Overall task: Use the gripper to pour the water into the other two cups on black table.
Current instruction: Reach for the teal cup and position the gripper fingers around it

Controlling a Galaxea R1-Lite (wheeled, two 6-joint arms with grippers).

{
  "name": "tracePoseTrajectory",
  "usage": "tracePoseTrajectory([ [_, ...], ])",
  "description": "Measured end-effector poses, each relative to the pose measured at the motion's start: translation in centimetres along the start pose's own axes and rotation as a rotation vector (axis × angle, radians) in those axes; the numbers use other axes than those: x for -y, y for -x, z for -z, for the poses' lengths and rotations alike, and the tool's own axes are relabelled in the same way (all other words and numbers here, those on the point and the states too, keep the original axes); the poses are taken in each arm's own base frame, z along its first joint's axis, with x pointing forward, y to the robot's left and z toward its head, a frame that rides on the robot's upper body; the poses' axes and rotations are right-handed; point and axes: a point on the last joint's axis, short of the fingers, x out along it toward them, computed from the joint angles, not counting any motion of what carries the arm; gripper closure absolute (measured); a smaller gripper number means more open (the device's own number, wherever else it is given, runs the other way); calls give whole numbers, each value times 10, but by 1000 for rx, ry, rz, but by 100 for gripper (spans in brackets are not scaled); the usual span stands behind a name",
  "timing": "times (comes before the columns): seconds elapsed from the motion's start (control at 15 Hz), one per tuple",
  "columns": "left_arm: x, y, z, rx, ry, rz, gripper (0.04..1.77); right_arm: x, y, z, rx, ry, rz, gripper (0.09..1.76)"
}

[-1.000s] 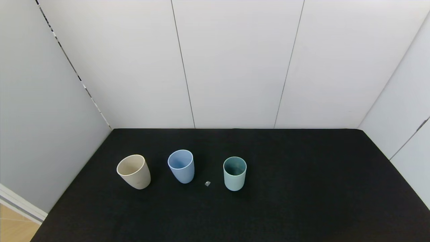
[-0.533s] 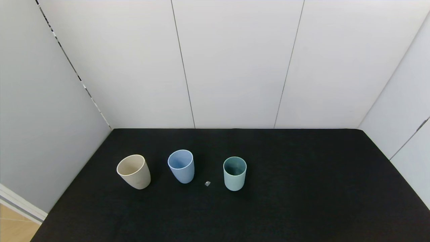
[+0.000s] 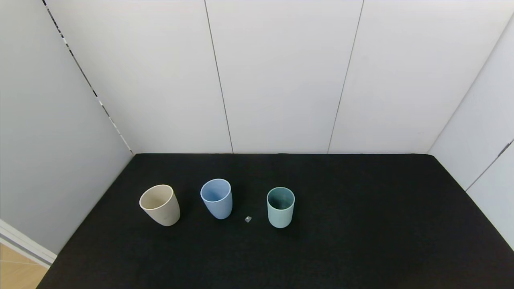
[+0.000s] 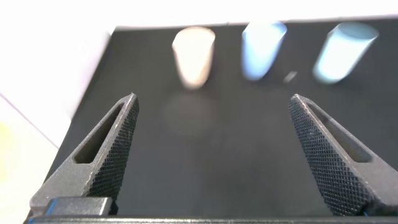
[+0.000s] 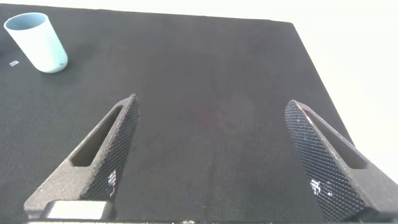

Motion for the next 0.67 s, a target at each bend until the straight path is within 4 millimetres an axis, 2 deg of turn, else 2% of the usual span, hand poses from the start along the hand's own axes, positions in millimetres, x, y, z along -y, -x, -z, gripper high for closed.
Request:
tracePoseTrajectory([
  [0.2, 3, 4, -27, 46, 1, 110, 9, 0, 0, 0, 0, 0, 0, 14],
  [0.33, 3, -3, -44, 19, 3, 163, 9, 0, 0, 0, 0, 0, 0, 14],
  [0.53, 2, -30, -68, -26, 8, 212, 9, 0, 0, 0, 0, 0, 0, 14],
  [0.67, 1, -58, -81, -55, -4, 235, 9, 0, 0, 0, 0, 0, 1, 14],
])
